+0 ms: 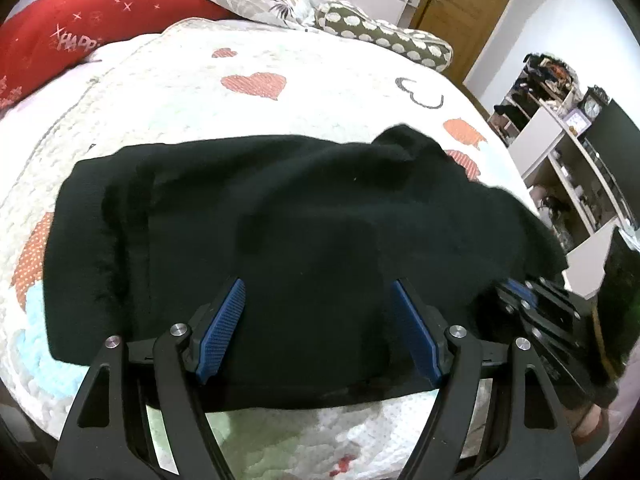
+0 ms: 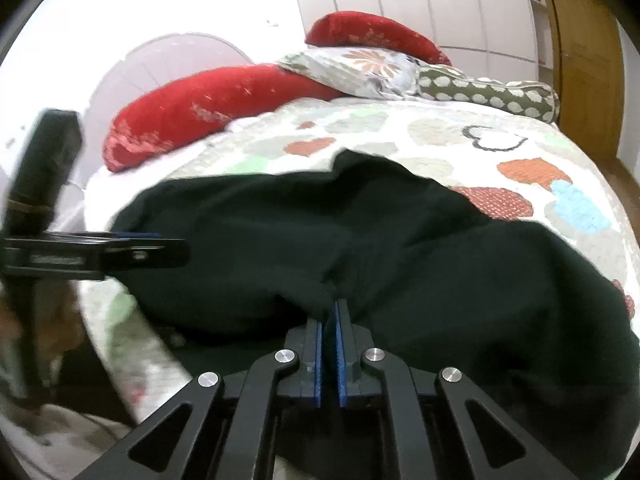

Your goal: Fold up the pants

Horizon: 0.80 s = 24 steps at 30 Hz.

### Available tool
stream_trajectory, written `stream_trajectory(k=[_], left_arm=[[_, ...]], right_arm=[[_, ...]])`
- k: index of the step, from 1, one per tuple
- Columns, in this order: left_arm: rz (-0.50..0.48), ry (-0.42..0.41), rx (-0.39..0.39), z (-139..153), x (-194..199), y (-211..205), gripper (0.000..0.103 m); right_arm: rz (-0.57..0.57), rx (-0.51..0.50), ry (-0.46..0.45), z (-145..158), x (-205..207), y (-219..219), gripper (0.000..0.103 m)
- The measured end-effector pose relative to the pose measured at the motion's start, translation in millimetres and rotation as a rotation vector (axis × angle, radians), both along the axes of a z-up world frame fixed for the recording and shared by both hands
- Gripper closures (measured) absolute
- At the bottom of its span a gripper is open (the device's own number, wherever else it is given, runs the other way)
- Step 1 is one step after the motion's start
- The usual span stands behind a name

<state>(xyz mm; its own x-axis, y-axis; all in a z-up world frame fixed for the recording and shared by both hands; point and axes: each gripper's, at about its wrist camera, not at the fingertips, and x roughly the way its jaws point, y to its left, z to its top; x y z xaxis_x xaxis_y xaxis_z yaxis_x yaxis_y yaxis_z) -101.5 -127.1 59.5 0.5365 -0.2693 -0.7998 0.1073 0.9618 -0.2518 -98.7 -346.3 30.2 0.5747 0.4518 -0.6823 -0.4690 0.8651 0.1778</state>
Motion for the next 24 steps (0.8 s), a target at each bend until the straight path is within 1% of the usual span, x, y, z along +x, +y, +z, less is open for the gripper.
stream_trajectory(k=[4,5,7,9,10,11,12,13,14,15,16,18,20,22,24], left_arm=[[0.005,-0.020,-0.023,8,-5,4,0.027],[0.004,-0.026,-0.024,10,-7,3,0.027],[-0.007,-0.027,-0.023,9,-9,-1,0.027],[-0.027,-0.011,-0.015,5,-9,-8,0.027],[-0.036,-0.005,-0.009,2,-9,-12,0.027],[-0.048,-0.001,0.004,1,-11,-16,0.027],[-0.055,-0.003,0.012,0,-11,-17,0.027],[-0.058,-0.007,0.018,0,-12,-17,0.027],[-0.053,-0.013,0.023,1,-12,-16,0.027],[-0.040,-0.016,0.020,2,-10,-14,0.027],[-0.027,-0.016,0.010,2,-9,-11,0.027],[0.000,-0.008,-0.009,1,-5,-3,0.027],[0.020,-0.003,-0.007,0,-3,2,0.027],[0.033,0.000,-0.001,-1,-2,6,0.027],[0.051,-0.003,0.001,0,-2,12,0.027]], right_arm=[[0.054,0.052,0.023,16,-27,5,0.098],[0.068,0.049,0.022,17,-38,10,0.098],[0.062,0.015,0.017,9,-49,17,0.098],[-0.009,-0.014,0.030,-10,-46,14,0.098],[-0.030,-0.015,0.054,-16,-43,9,0.097],[-0.037,0.015,0.089,-18,-42,2,0.095],[-0.039,0.059,0.103,-13,-43,-6,0.093],[-0.049,0.089,0.096,-6,-46,-15,0.085],[-0.076,0.108,0.068,4,-49,-28,0.073],[-0.127,0.112,0.036,13,-52,-44,0.066],[-0.181,0.109,0.009,20,-54,-57,0.055],[-0.312,0.102,-0.043,32,-55,-91,0.054],[-0.445,0.064,-0.040,33,-43,-121,0.054],[-0.519,0.032,-0.019,26,-25,-140,0.054],[-0.555,0.005,0.007,14,-8,-151,0.054]])
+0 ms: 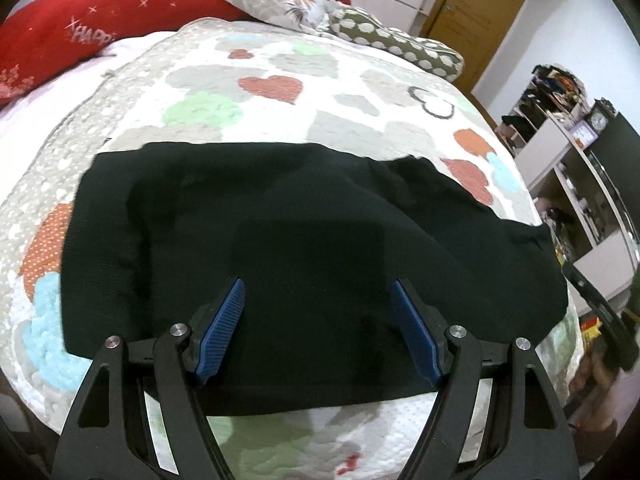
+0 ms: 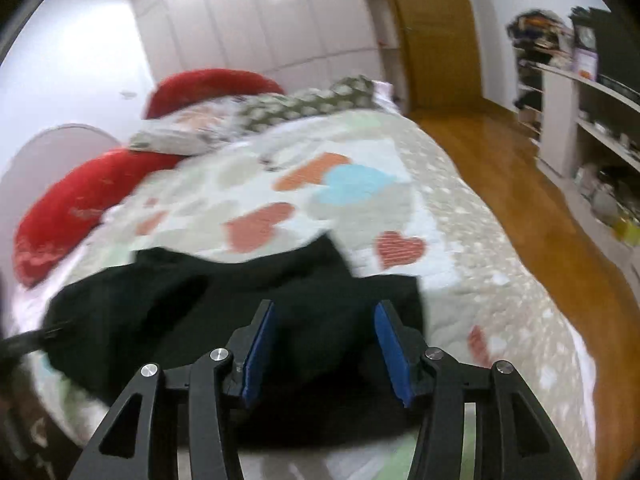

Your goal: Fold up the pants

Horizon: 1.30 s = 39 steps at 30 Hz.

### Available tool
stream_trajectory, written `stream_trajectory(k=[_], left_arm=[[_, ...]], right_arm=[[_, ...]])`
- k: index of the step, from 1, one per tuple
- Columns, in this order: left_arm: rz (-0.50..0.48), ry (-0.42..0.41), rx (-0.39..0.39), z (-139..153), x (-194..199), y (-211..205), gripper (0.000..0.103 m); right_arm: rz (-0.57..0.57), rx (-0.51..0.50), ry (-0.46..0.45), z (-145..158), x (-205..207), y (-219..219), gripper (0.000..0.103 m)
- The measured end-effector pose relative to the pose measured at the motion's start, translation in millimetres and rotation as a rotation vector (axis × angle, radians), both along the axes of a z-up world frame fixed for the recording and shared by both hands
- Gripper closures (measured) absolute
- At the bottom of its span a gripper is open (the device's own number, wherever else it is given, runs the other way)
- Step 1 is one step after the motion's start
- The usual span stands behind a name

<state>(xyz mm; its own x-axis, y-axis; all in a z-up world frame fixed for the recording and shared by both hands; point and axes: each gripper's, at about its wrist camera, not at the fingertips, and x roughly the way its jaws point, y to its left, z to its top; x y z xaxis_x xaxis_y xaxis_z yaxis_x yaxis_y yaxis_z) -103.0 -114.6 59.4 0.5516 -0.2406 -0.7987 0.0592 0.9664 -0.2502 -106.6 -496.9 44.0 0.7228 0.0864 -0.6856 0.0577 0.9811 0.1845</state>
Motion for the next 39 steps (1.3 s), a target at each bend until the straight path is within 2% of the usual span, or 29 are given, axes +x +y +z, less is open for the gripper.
stream_trajectory(k=[3,4,5,6,7,10,13,17,22,24,25,28,31,34,39], left_arm=[[0.031,-0.007,0.012,2,1,12,0.027],[0.046,-0.008,0.012,2,2,17,0.027],[0.058,-0.008,0.011,2,3,21,0.027],[0.072,-0.004,0.008,1,4,27,0.027],[0.085,0.002,0.002,-1,6,33,0.027],[0.108,0.014,-0.012,-4,8,44,0.027],[0.096,0.011,-0.028,-3,8,49,0.027],[0.085,-0.001,-0.028,3,6,53,0.027],[0.091,-0.009,-0.021,5,8,53,0.027],[0.085,-0.012,0.001,5,6,50,0.027],[0.082,-0.018,0.011,7,5,49,0.027],[0.082,-0.050,0.043,14,2,47,0.027],[0.071,-0.075,0.057,20,-2,44,0.027],[0.064,-0.079,0.068,20,-3,40,0.027],[0.057,-0.069,0.100,15,-5,34,0.027]], right_arm=[[0.018,-0.012,0.022,-13,25,-3,0.054],[0.030,-0.002,0.021,-14,31,-6,0.059],[0.044,0.017,0.022,-16,35,-8,0.074],[0.052,0.036,0.024,-16,35,-10,0.082],[0.058,0.051,0.028,-17,37,-10,0.096],[0.074,0.065,0.012,-5,29,-14,0.097],[0.058,0.013,-0.007,14,11,-19,0.097],[-0.007,-0.067,0.007,22,-7,-34,0.097],[-0.047,-0.078,0.116,-21,2,-44,0.097],[-0.064,-0.080,0.116,-26,2,-44,0.097],[-0.077,-0.082,0.107,-23,0,-45,0.096],[-0.106,-0.085,0.101,-6,-4,-48,0.076],[-0.032,-0.041,0.029,18,-5,-35,0.064],[0.082,-0.001,-0.009,29,7,-7,0.063],[0.290,0.027,-0.011,21,47,59,0.063]])
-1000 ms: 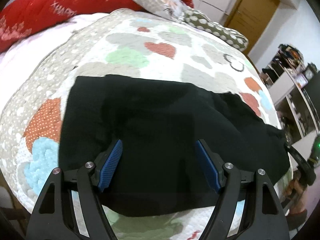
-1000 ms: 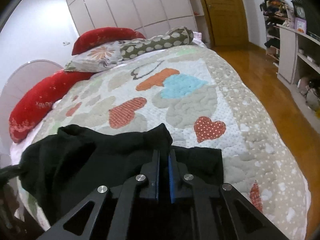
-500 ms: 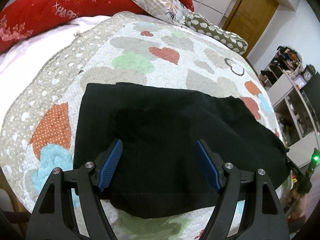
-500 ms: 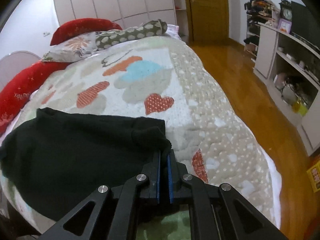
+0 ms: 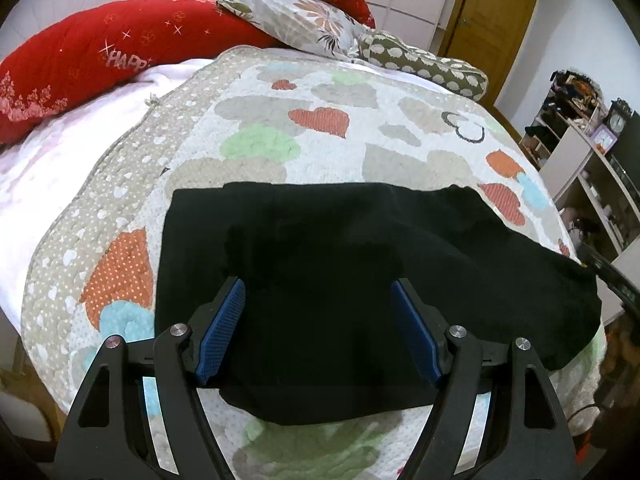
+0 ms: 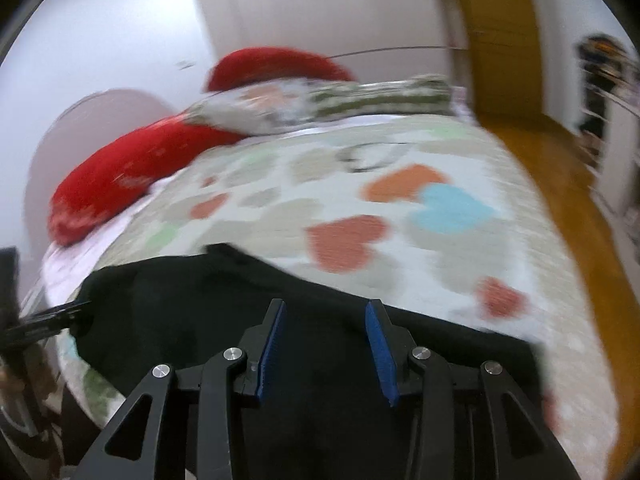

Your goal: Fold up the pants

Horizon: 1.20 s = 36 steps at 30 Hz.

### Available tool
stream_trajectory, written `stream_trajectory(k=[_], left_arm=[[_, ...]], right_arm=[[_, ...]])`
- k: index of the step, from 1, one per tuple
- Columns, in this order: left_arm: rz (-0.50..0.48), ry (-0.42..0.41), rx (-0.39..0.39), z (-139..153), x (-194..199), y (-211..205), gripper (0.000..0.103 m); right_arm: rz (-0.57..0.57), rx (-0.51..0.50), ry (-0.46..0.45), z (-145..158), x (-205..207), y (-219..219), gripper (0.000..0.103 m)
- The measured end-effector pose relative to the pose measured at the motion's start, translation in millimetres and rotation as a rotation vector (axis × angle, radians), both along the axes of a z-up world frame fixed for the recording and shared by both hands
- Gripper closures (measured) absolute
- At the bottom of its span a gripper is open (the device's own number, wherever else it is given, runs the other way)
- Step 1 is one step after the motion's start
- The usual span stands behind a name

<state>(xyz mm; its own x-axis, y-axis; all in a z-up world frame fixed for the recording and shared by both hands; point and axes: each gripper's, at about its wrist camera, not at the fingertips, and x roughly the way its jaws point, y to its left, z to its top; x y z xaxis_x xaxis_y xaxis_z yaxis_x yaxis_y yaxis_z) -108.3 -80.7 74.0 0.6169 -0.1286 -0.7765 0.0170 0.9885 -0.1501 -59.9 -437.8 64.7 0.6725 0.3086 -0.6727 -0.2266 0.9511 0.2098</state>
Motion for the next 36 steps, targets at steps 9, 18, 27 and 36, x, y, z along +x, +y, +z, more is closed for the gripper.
stream_trajectory(k=[9,18,27,36], left_arm=[[-0.007,0.032,0.035,-16,4,2,0.027],[-0.102,0.034,0.061,-23,6,4,0.027],[-0.182,0.030,0.041,-29,10,12,0.027],[-0.183,0.017,0.147,-34,7,-2,0.027]], right_arm=[[0.245,-0.053,0.082,-33,70,92,0.058],[0.311,-0.141,0.118,-45,94,117,0.100],[0.194,-0.206,0.132,-60,126,109,0.101],[0.167,-0.093,0.109,-26,87,97,0.099]])
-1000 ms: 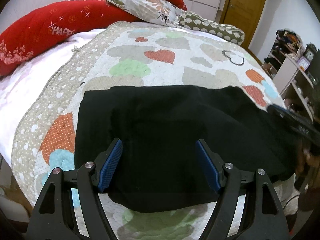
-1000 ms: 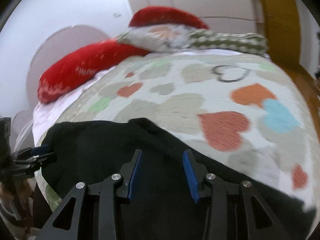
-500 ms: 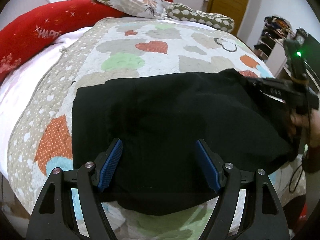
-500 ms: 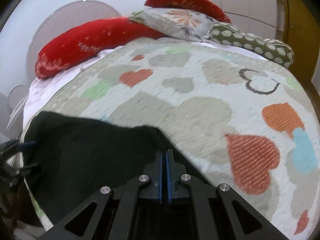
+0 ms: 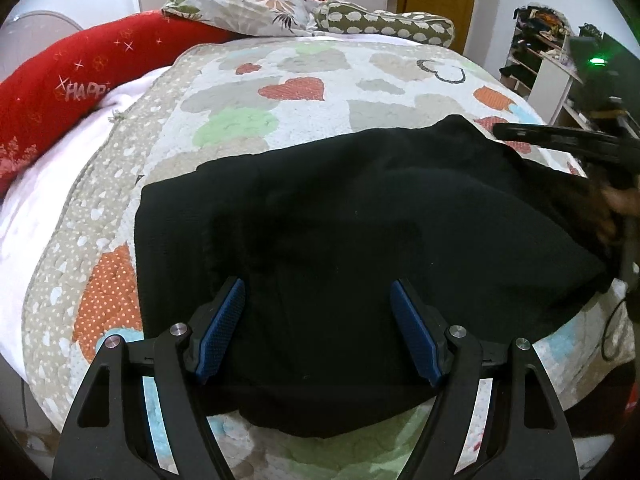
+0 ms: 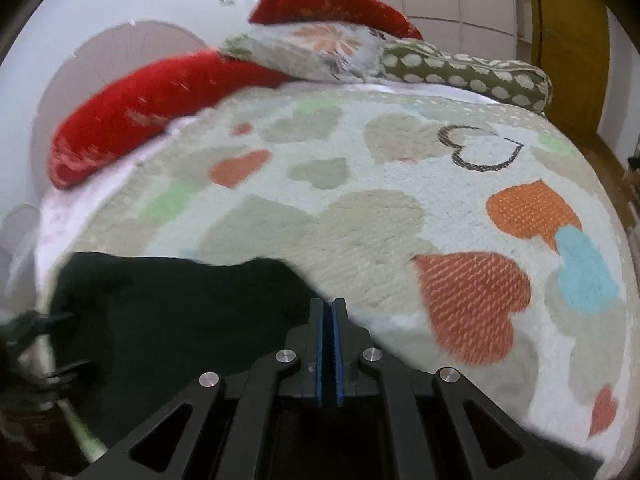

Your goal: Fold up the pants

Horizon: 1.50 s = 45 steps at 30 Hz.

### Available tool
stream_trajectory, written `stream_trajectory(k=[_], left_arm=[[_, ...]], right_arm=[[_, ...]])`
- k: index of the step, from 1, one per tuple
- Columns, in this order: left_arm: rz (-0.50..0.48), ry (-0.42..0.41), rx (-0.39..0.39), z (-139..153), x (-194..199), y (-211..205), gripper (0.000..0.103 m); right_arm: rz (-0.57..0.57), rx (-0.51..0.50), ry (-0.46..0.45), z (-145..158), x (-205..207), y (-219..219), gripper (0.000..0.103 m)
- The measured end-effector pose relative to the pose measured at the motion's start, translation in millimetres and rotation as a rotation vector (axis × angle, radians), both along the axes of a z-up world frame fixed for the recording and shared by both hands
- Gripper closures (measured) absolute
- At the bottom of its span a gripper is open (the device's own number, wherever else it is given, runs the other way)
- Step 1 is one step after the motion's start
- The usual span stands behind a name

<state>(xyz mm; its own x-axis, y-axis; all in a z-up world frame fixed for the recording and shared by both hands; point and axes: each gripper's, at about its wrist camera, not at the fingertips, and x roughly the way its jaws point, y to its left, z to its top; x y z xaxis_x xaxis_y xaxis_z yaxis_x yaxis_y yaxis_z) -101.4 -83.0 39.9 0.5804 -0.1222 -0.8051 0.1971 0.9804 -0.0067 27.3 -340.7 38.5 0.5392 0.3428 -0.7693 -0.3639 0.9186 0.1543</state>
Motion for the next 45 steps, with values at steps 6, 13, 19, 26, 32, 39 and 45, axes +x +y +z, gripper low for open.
stream_trajectory(k=[6,13,19,26,32,39,45], left_arm=[[0.010,-0.003,-0.004,0,-1,1,0.027],[0.009,-0.005,0.002,0,-1,0,0.027],[0.020,-0.004,-0.017,5,-3,-1,0.027],[-0.047,-0.018,-0.095,22,-13,-14,0.027],[-0.129,0.017,-0.143,21,-14,-39,0.027],[-0.191,0.064,-0.235,18,-5,-72,0.027],[-0.336,0.112,-0.069,-4,-17,-113,0.027]], right_arm=[[0.100,-0.017,-0.001,4,-56,24,0.092],[0.109,-0.034,0.066,-25,-93,22,0.091],[0.019,-0.090,0.025,-29,-107,-14,0.091],[-0.085,-0.076,0.020,-27,-107,-60,0.091],[-0.090,-0.076,0.035,-20,-107,-56,0.089],[-0.080,-0.035,0.028,-11,-121,-58,0.085],[-0.178,-0.139,-0.009,-21,-126,-93,0.083]])
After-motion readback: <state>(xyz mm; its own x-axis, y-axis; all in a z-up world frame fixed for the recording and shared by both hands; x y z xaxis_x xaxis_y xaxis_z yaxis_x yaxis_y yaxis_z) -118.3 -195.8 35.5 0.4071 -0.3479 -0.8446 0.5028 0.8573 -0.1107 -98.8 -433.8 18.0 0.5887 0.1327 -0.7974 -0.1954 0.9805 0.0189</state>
